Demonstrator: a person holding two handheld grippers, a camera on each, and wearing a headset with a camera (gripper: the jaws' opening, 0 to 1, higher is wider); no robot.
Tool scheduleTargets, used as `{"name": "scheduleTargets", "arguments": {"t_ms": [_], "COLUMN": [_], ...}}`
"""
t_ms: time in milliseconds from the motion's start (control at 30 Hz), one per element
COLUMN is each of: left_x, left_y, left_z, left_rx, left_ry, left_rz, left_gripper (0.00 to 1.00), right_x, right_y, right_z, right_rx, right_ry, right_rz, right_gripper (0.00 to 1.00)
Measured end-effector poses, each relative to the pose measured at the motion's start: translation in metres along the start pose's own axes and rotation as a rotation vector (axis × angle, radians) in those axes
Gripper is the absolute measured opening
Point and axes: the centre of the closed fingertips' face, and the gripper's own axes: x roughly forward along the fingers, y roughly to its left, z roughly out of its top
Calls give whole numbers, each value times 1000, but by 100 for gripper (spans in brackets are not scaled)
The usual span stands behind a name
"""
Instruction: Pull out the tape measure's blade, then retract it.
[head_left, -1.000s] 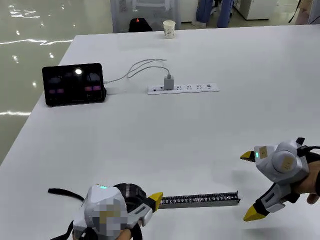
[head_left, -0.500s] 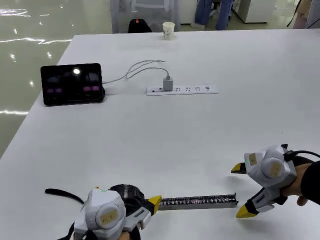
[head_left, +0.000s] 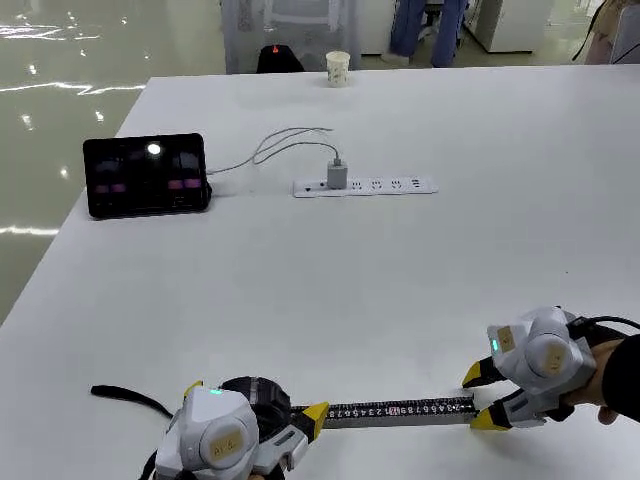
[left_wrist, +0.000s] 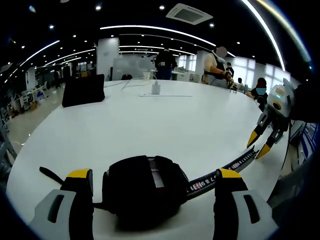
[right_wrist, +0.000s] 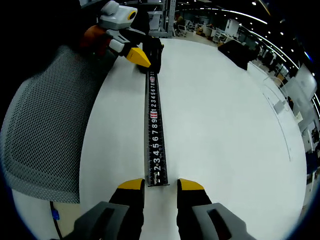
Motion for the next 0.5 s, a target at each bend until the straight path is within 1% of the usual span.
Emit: {"name": "scheduleTargets", "arguments": {"t_ms": [67, 133, 267, 300, 333, 367, 433, 500], "left_x": [0, 1, 2, 2, 2, 2, 2, 3], "left_y": [0, 0, 1, 1, 1, 1, 1, 0], "left_z": [0, 0, 1, 0, 0, 0, 1, 0], "left_rx": [-1, -1, 0, -11, -13, -14, -22, -22], "left_ry": [1, 0, -4, -2, 0, -3, -5, -4], "left_rz": [1, 1, 10, 7, 9, 12, 10, 8], "left_gripper": [99, 99, 99, 99, 99, 98, 94, 93], "right_x": [1, 1, 2, 3, 2, 3, 2, 3], "right_y": [0, 0, 0, 2, 1, 3, 0, -1], "right_z": [0, 0, 0, 0, 0, 0, -1, -1], "right_rx": [-1, -8, -8, -10, 1, 54, 77, 86], "right_ry": [0, 1, 2, 0, 2, -4, -6, -6], "right_rz": [-1, 0, 4, 17, 15, 28, 28, 33], "right_gripper": [17, 18, 14, 13, 13, 12, 12, 11]}}
